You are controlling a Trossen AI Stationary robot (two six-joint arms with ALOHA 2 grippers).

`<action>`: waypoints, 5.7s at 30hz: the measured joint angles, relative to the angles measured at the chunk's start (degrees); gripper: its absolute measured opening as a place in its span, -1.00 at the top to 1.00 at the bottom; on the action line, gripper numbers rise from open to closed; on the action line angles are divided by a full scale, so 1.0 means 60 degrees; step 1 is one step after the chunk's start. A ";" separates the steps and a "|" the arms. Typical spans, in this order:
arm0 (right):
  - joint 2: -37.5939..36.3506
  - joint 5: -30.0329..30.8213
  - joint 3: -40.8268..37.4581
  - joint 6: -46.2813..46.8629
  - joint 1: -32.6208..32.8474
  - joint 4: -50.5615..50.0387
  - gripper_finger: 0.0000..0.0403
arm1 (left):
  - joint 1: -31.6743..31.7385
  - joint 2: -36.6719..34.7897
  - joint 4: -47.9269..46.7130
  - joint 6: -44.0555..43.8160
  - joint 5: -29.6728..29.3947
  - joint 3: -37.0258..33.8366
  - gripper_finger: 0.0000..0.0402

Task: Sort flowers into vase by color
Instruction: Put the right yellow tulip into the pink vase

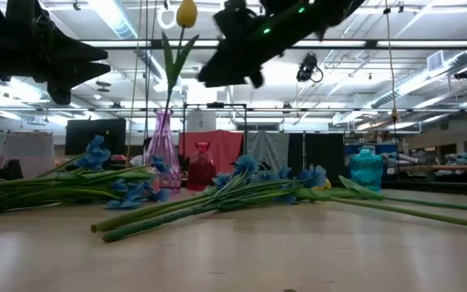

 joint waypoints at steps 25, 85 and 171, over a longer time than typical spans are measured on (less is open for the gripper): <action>0.0918 -0.1940 -0.0007 0.6245 0.0930 -1.1066 0.35 | 0.0004 0.0000 0.0008 0.0073 0.0004 0.0000 0.19; -0.1511 0.0953 -0.1293 0.3321 -0.0015 -0.4275 0.98 | -0.0003 0.0018 -0.0229 0.0000 0.0007 -0.0004 0.19; 0.0705 -0.3434 -0.1274 -0.0378 -0.1444 0.5667 0.29 | 0.0004 0.0018 0.0026 0.0321 -0.0069 -0.0003 0.19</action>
